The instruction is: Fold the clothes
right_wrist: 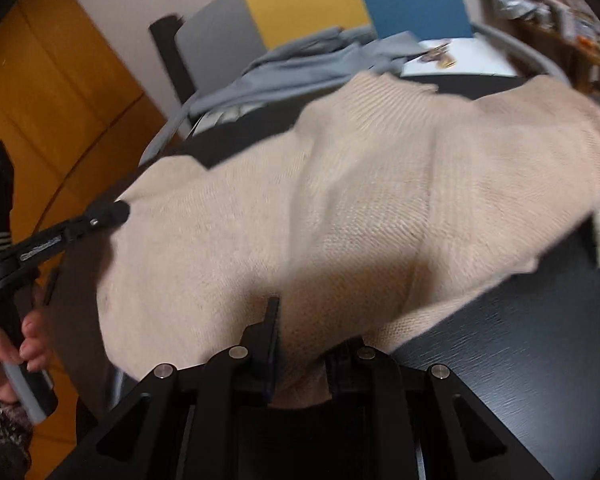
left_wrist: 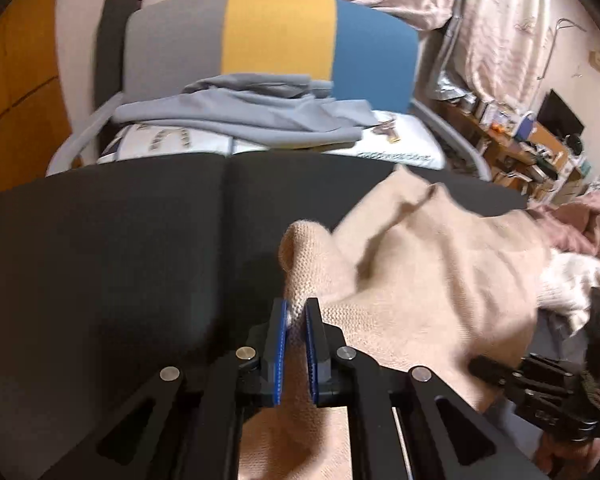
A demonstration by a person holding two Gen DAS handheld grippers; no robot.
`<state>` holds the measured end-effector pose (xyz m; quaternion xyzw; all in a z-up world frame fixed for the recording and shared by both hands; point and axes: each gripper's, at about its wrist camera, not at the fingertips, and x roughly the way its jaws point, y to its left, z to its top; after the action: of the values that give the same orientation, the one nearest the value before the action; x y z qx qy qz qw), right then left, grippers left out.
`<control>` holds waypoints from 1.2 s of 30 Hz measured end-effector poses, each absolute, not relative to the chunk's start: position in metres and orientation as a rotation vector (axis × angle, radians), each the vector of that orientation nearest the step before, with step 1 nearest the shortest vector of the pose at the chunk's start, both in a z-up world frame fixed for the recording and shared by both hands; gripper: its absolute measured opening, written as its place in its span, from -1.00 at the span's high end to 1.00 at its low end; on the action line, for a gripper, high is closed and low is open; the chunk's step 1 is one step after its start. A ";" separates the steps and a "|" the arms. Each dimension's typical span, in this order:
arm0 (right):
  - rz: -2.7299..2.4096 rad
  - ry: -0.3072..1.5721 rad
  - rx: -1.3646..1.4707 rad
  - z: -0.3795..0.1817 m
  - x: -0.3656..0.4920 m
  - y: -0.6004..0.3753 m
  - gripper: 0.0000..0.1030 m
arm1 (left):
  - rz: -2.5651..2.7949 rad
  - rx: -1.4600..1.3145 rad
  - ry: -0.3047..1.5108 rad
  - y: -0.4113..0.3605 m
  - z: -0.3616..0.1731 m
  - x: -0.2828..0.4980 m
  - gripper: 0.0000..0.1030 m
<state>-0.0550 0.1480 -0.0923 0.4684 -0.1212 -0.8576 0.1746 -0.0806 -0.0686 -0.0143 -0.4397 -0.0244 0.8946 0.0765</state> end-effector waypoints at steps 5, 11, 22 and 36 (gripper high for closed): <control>-2.367 -0.209 1.307 -0.098 -0.052 0.097 0.62 | 2.766 -1.369 -0.108 -0.109 -0.030 -0.064 0.84; -2.310 -0.148 1.224 -0.100 -0.051 0.063 0.47 | 2.819 -1.366 -0.142 -0.142 -0.031 -0.060 0.84; -2.736 -0.127 0.988 -0.032 -0.018 0.215 -0.43 | 2.788 -1.257 -0.369 -0.182 -0.009 -0.039 0.52; -2.595 0.016 1.358 -0.081 -0.121 0.206 0.55 | 2.770 -1.338 0.375 -0.086 -0.067 -0.073 0.27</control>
<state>-0.1208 0.2060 -0.0808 0.4609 0.0055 -0.8811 0.1061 -0.0728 -0.0857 -0.0672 -0.4318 0.1209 0.8936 0.0214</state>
